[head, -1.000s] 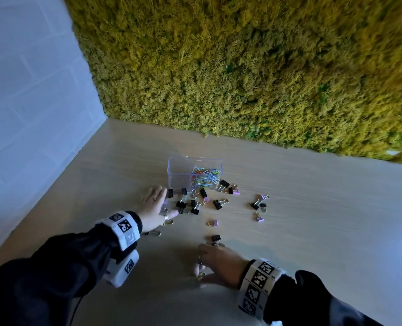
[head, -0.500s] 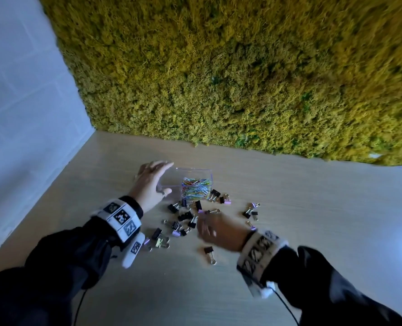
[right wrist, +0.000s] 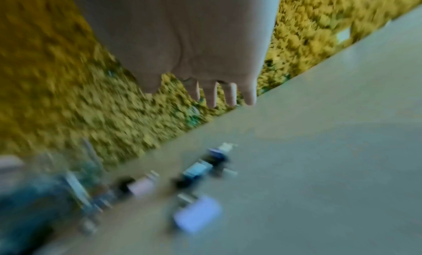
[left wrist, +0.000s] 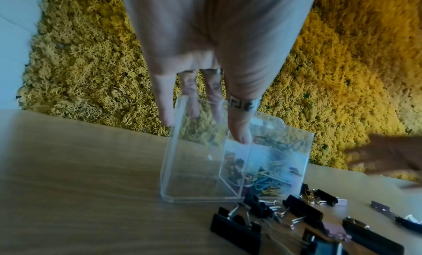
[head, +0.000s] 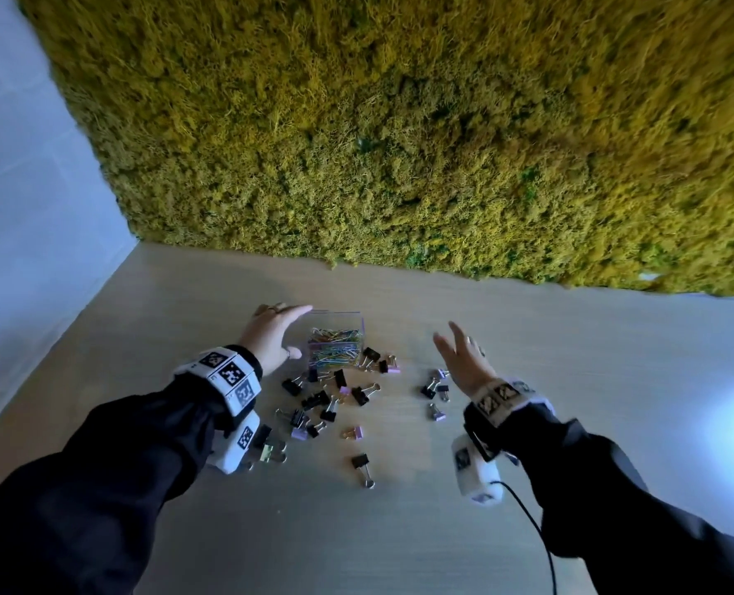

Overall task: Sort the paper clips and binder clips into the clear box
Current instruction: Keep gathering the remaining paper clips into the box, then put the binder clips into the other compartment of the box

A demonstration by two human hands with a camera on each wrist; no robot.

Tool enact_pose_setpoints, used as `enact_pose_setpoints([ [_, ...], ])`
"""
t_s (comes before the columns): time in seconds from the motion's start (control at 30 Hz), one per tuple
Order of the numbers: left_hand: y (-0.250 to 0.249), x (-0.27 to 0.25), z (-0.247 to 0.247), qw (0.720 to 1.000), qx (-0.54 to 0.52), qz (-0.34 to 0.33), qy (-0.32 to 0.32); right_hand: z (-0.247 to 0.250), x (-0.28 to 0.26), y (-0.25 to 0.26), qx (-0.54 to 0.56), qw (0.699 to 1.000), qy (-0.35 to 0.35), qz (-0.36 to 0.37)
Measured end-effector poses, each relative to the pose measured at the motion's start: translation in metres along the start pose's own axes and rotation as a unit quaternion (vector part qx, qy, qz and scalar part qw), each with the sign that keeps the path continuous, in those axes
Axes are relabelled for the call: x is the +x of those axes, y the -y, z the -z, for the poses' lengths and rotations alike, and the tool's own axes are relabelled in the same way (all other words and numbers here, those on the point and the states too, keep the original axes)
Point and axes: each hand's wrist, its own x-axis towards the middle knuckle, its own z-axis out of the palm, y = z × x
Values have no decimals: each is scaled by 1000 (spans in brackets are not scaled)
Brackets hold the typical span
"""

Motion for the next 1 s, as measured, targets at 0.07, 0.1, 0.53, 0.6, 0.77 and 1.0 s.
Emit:
enact_pose_setpoints([
  [0.07,1,0,0,1000,-5,-1,-3,-14,-8,-29,-59,995,48,-57],
  [0.1,1,0,0,1000,-7,-2,-2,-20,-12,-34,-90,992,66,-53],
  [0.53,-1,-11,-1,998,-29,28,-37,-37,-23,18,-135,973,148,110],
  [0.6,-3,-22,0,987,-58,87,-122,-31,-4,26,-153,972,158,88],
  [0.77,-3,-36,-7,984,-5,163,74,-48,15,40,-234,946,182,133],
  [1.0,-6,-42,-26,979,6,143,146,-64,-7,33,-254,924,202,203],
])
